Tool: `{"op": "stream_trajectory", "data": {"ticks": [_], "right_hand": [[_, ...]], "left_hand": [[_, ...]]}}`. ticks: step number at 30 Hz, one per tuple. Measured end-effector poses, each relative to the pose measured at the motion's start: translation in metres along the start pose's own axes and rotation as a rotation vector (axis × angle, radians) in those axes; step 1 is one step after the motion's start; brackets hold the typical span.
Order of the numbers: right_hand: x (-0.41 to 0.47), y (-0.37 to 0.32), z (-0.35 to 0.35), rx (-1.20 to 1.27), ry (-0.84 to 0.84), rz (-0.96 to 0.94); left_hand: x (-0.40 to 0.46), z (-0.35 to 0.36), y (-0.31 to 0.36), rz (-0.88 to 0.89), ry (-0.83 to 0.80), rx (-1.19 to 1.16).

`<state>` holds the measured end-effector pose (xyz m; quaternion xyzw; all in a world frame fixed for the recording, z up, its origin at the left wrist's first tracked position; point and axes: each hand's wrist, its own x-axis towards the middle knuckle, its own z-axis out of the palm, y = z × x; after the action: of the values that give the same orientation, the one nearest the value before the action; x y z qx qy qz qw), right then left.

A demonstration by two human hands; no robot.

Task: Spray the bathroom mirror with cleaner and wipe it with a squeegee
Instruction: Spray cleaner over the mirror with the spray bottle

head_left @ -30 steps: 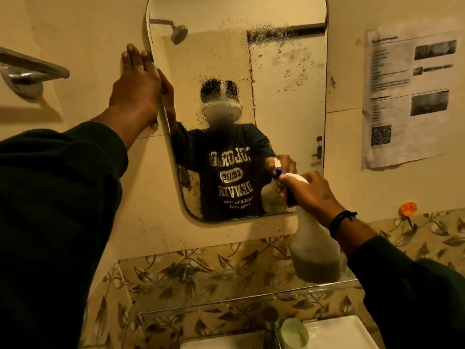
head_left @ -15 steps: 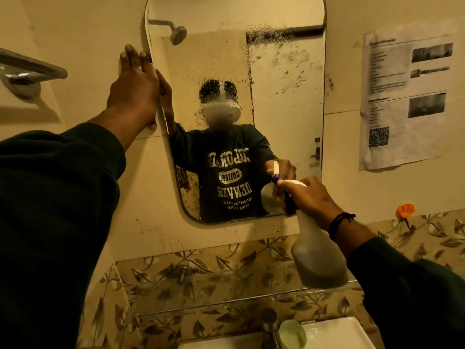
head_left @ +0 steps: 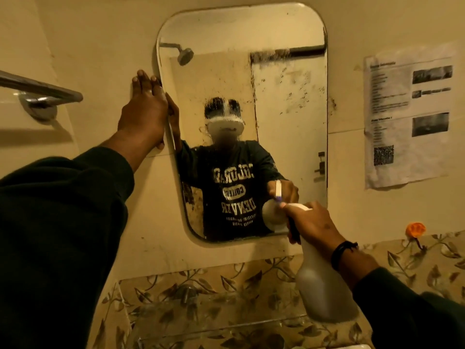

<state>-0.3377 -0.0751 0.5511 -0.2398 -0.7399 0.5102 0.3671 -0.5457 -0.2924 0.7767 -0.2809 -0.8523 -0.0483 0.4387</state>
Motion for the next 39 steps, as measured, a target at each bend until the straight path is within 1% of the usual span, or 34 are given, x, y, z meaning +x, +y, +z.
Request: {"op": "stream_trajectory", "data": {"ticks": [2, 6, 8, 12, 15, 18, 21, 24, 28, 33, 36, 39], "right_hand": [[0.001, 0.002, 0.004, 0.011, 0.023, 0.016], [0.004, -0.001, 0.011, 0.059, 0.036, -0.039], [0.003, -0.009, 0.016, 0.072, 0.048, -0.088], [-0.002, -0.04, 0.026, 0.096, 0.069, -0.252], [-0.007, -0.063, 0.031, 0.096, 0.044, -0.361], [-0.011, -0.078, 0.039, 0.096, 0.013, -0.404], [-0.015, -0.089, 0.051, 0.156, 0.006, -0.465], [-0.016, -0.1, 0.063, 0.202, 0.037, -0.499], [-0.013, -0.111, 0.074, 0.158, 0.127, -0.565], [-0.006, -0.115, 0.075, 0.109, 0.226, -0.592], [-0.003, -0.115, 0.071, 0.159, 0.235, -0.576], [-0.004, -0.119, 0.065, 0.19, 0.229, -0.612]], "left_hand": [[0.001, 0.0, -0.001, -0.003, -0.011, 0.007], [0.001, 0.002, 0.0, -0.003, -0.027, 0.0], [0.001, 0.002, 0.0, -0.006, -0.035, 0.011], [0.0, 0.0, 0.002, -0.025, -0.057, 0.011], [0.0, 0.0, 0.004, -0.029, -0.058, 0.008], [0.0, 0.002, 0.004, -0.025, -0.038, -0.002], [0.0, 0.002, 0.004, -0.026, -0.02, -0.003], [0.0, 0.002, 0.004, -0.024, -0.019, 0.009], [-0.001, 0.002, 0.004, -0.029, -0.027, 0.005], [-0.002, 0.0, 0.004, -0.024, -0.023, 0.004], [-0.002, 0.0, 0.004, -0.019, -0.025, 0.002], [-0.002, 0.0, 0.003, -0.017, -0.02, -0.004]]}}
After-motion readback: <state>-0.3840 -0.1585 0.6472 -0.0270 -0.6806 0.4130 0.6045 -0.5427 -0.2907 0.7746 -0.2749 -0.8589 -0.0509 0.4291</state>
